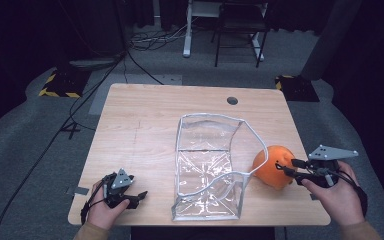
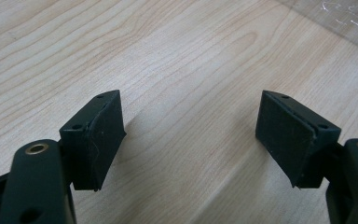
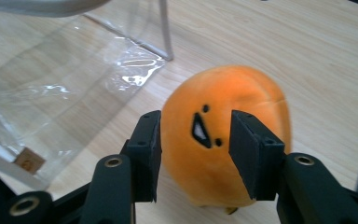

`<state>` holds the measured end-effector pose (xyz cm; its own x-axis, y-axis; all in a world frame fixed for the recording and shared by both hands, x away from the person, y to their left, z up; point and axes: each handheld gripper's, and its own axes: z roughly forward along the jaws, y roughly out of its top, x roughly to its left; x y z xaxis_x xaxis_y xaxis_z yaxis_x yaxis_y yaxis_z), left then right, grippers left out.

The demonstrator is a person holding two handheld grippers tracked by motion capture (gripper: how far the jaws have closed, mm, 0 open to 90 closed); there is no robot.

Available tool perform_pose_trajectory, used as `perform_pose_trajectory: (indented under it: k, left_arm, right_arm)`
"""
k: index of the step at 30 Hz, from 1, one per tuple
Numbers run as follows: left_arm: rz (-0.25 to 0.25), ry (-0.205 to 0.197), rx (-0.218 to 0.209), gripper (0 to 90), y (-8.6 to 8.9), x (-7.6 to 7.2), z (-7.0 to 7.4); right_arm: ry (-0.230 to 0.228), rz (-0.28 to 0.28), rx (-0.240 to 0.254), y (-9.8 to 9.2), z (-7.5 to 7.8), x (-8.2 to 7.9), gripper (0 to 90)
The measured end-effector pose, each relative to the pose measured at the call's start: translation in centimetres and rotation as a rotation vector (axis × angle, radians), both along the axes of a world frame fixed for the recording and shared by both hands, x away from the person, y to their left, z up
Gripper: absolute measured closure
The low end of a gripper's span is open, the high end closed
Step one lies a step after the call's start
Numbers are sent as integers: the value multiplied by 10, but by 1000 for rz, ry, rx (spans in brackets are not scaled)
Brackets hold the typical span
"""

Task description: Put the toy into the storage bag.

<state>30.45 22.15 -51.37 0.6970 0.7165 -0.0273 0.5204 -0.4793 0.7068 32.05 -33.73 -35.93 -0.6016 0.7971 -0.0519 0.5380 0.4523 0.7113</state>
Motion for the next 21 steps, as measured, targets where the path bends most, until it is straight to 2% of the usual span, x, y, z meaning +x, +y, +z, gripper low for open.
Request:
perform_pose_trajectory:
  k: [7, 10, 12, 13, 16, 18, 19, 21]
  left_arm:
    - [0, 0, -1, 238, 0, 0, 0]
    - [0, 0, -1, 238, 0, 0, 0]
    - [1, 0, -1, 238, 0, 0, 0]
    - [0, 0, -1, 238, 0, 0, 0]
    - [1, -1, -2, 238, 0, 0, 0]
    - [1, -1, -2, 238, 0, 0, 0]
    - [1, -1, -2, 238, 0, 0, 0]
    - [1, -1, -1, 238, 0, 0, 0]
  right_arm:
    - [16, -30, -26, -6, 1, 18, 538]
    - [34, -49, -38, -10, -2, 31, 526]
    - [39, -56, -40, -10, -3, 34, 522]
    - [48, -63, -40, -12, -6, 41, 514]
    - [56, -68, -39, -12, -9, 47, 503]
    - [76, -59, -39, -12, -16, 58, 469]
    - [76, -59, -39, -12, -16, 58, 469]
    - [93, -59, -37, -11, -22, 67, 414]
